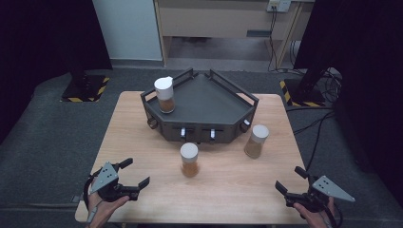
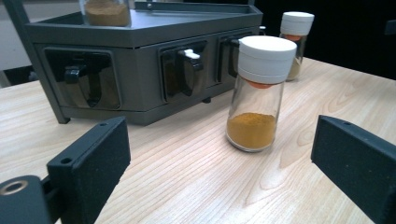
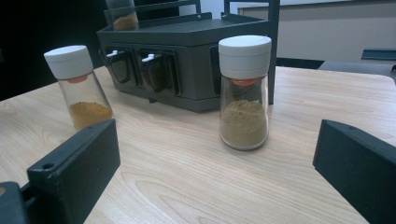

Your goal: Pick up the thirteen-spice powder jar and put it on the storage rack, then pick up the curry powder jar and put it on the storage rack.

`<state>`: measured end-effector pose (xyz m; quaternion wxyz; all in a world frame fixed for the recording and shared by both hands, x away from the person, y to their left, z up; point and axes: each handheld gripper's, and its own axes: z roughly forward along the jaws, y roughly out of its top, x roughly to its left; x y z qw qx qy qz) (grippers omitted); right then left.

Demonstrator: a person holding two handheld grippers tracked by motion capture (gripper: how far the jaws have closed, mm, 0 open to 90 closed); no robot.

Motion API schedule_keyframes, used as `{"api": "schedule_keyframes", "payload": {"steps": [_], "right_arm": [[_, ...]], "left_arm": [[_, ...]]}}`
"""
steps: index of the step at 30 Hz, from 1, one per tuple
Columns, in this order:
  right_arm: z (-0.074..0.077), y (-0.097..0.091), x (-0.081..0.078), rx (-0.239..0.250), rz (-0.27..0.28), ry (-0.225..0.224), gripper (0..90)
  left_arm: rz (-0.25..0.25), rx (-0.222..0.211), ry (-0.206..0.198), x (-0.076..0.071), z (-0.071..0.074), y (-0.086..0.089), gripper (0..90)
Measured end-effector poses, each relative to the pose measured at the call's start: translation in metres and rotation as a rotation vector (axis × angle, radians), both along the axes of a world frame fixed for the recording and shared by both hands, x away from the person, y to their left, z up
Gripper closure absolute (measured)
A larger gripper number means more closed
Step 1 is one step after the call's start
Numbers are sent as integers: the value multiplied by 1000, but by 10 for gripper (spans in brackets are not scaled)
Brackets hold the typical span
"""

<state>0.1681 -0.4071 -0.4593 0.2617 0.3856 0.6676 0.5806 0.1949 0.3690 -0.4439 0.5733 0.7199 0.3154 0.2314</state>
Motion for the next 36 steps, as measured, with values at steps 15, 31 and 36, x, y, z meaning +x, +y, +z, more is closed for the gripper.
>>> {"api": "schedule_keyframes", "payload": {"steps": [15, 31, 36], "right_arm": [[0, 0, 0, 3, -3, 1, 12], [0, 0, 1, 4, 1, 1, 12], [0, 0, 1, 3, 3, 0, 12]], "left_arm": [[-15, -11, -11, 1, -1, 3, 29], [-3, -10, -17, -2, -2, 3, 28], [3, -17, -14, -3, -3, 5, 28]]}}
